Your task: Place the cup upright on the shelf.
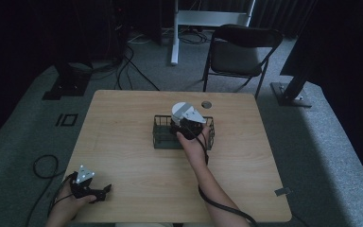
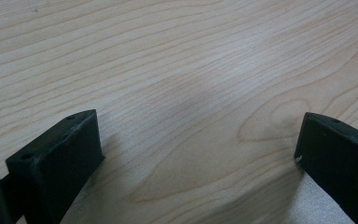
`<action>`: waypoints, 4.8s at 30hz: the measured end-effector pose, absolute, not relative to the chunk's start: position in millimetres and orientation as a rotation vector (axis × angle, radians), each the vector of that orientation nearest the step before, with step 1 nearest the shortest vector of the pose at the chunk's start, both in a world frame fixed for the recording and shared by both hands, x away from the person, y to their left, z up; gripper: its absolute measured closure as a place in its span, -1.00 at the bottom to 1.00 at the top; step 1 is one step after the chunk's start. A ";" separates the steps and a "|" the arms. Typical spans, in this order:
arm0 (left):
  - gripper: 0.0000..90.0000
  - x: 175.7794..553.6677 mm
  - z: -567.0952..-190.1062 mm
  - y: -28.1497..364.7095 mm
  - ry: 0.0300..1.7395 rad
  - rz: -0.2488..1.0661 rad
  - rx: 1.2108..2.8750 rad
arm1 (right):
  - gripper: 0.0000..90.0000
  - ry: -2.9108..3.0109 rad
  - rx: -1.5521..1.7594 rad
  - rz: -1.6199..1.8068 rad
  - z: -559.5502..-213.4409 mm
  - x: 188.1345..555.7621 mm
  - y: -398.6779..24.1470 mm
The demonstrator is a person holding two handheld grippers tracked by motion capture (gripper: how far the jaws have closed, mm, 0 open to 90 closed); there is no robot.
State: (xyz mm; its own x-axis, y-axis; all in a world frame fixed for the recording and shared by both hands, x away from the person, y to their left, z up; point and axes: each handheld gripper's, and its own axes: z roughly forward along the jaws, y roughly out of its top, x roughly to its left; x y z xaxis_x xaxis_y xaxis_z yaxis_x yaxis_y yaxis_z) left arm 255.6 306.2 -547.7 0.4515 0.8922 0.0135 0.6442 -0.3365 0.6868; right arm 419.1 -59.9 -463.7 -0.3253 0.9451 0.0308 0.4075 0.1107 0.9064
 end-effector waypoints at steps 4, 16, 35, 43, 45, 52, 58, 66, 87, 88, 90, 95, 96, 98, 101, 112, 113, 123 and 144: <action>-0.98 255.6 -547.7 306.1 1.279 0.525 2.092 | -0.59 1.829 1.331 1.156 -466.7 421.2 -59.2; -0.98 255.5 -547.7 306.1 1.279 0.525 2.092 | -0.59 1.841 1.365 1.114 -470.0 426.8 -59.7; -0.98 255.5 -547.7 306.1 1.279 0.526 2.092 | -0.60 1.902 1.380 1.031 -469.5 432.2 -56.0; -0.98 255.5 -547.7 306.1 1.278 0.525 2.093 | -0.60 1.938 1.344 1.036 -469.4 430.8 -58.6; -0.98 255.5 -547.7 306.1 1.279 0.525 2.092 | -0.61 1.951 1.324 1.043 -469.9 429.4 -60.2; -0.98 255.5 -547.7 306.1 1.279 0.525 2.093 | -0.67 2.000 1.214 1.097 -475.1 427.6 -68.8; -0.98 255.5 -547.7 306.1 1.278 0.525 2.093 | -0.71 2.015 1.211 1.114 -473.3 427.2 -79.0; -0.98 255.5 -547.7 306.1 1.279 0.525 2.093 | -0.75 2.018 1.191 1.129 -469.6 422.0 -84.3; -0.98 255.5 -547.7 306.1 1.279 0.525 2.093 | -0.76 2.055 1.123 1.174 -469.5 412.1 -99.5; -0.98 255.5 -547.7 306.1 1.279 0.525 2.093 | -0.76 2.057 1.128 1.186 -469.3 411.3 -100.1; -0.98 255.5 -547.7 306.1 1.279 0.525 2.093 | -0.76 2.065 1.123 1.192 -469.4 409.7 -101.1; -0.98 255.5 -547.7 306.1 1.279 0.525 2.093 | -0.76 2.049 1.149 1.214 -469.8 407.5 -107.1; -0.98 255.5 -547.7 306.1 1.279 0.525 2.093 | -0.76 2.050 1.146 1.216 -469.6 407.1 -108.0; -0.98 255.5 -547.7 306.1 1.279 0.525 2.093 | -0.76 2.046 1.146 1.230 -469.0 405.8 -110.2; -0.98 255.6 -547.7 306.1 1.278 0.525 2.093 | -0.76 2.049 1.125 1.234 -468.3 403.1 -111.8; -0.98 255.5 -547.7 306.1 1.279 0.525 2.093 | -0.76 2.038 1.103 1.272 -465.4 390.8 -123.5; -0.98 255.5 -547.7 306.1 1.279 0.526 2.093 | -0.76 2.037 1.098 1.277 -464.3 388.5 -125.7; -0.98 255.5 -547.7 306.1 1.279 0.526 2.093 | -0.76 2.014 1.075 1.316 -459.3 372.6 -148.8; -0.98 255.5 -547.7 306.1 1.279 0.525 2.093 | -0.76 1.986 1.131 1.265 -477.5 350.5 -199.0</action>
